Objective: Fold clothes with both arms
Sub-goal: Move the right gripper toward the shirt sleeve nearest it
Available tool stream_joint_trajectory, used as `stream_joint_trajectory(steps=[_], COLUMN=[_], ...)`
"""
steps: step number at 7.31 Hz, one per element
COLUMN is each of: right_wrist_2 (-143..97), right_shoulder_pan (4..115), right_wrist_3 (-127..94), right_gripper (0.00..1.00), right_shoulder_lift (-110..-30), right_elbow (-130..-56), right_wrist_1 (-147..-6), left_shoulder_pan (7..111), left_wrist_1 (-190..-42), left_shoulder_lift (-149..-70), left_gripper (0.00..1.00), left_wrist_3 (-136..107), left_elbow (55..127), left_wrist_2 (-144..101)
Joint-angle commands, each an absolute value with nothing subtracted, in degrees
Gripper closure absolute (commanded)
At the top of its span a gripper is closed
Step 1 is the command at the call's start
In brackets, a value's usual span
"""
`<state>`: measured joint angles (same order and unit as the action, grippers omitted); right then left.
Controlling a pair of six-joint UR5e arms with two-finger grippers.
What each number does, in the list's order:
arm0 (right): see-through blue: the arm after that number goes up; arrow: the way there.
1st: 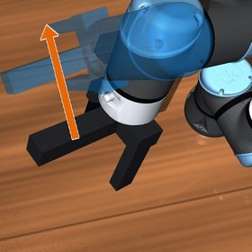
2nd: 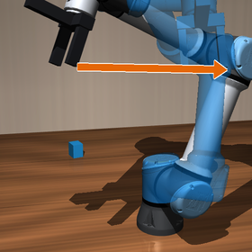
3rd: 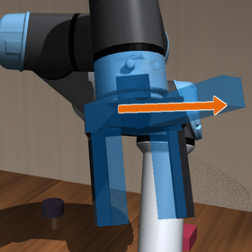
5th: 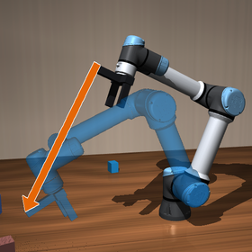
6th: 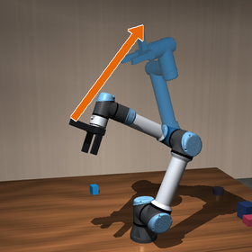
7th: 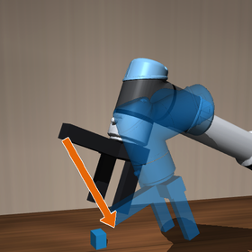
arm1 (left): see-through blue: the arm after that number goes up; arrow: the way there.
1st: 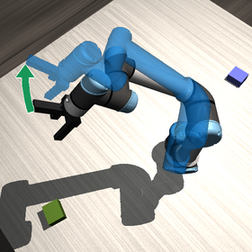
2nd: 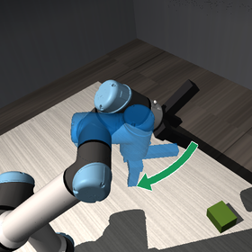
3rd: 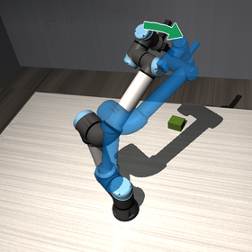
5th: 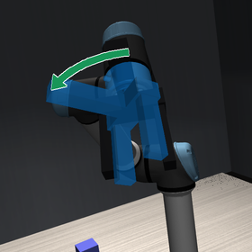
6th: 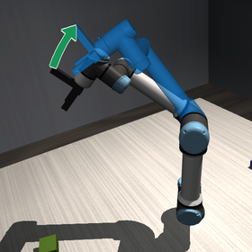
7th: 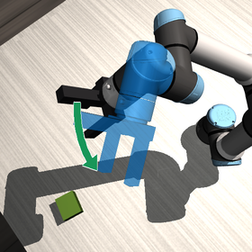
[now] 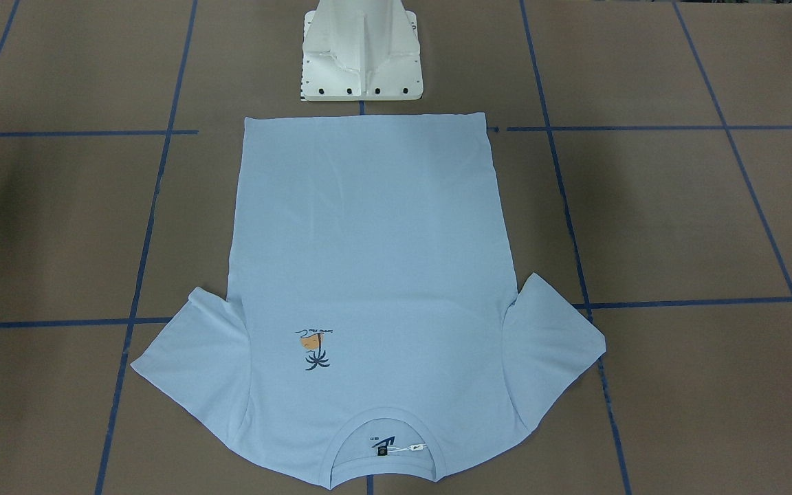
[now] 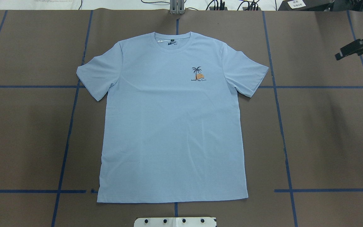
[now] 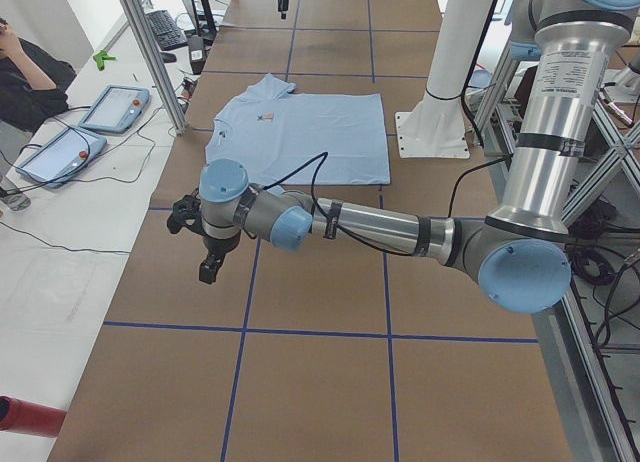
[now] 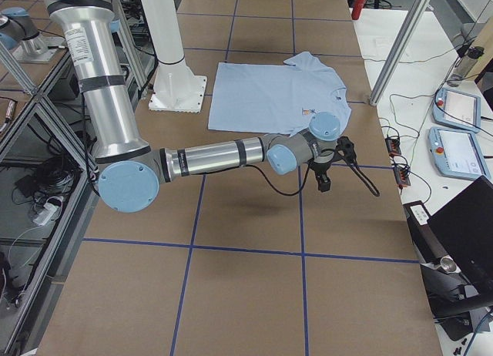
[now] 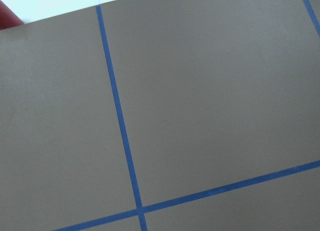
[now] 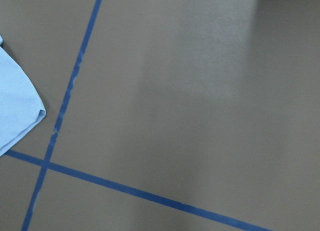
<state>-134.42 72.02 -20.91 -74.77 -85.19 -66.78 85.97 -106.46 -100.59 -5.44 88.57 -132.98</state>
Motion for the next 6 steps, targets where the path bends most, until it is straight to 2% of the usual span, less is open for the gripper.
stream_joint_trajectory(steps=[1,4,6], right_wrist_2=[-127.7,-124.3,-121.6], right_shoulder_pan=[62.2,56.4,54.9], right_wrist_3=[-37.6,-38.4,-38.3], right_gripper=[0.00,0.00,0.00], right_shoulder_lift=[-68.1,-57.2,-57.1], right_elbow=[-83.2,-70.7,-68.3], right_wrist_1=[-63.3,-63.2,-62.2], left_shoulder_pan=[85.9,85.9,85.9], left_wrist_1=[-107.0,-109.9,-109.9], left_shoulder_lift=[-101.6,-101.3,-101.5], left_gripper=[0.00,0.00,0.00], left_wrist_3=[-5.4,-5.5,-5.5], left_elbow=[87.1,85.8,85.7], left_wrist_2=[-133.1,-133.1,-133.2])
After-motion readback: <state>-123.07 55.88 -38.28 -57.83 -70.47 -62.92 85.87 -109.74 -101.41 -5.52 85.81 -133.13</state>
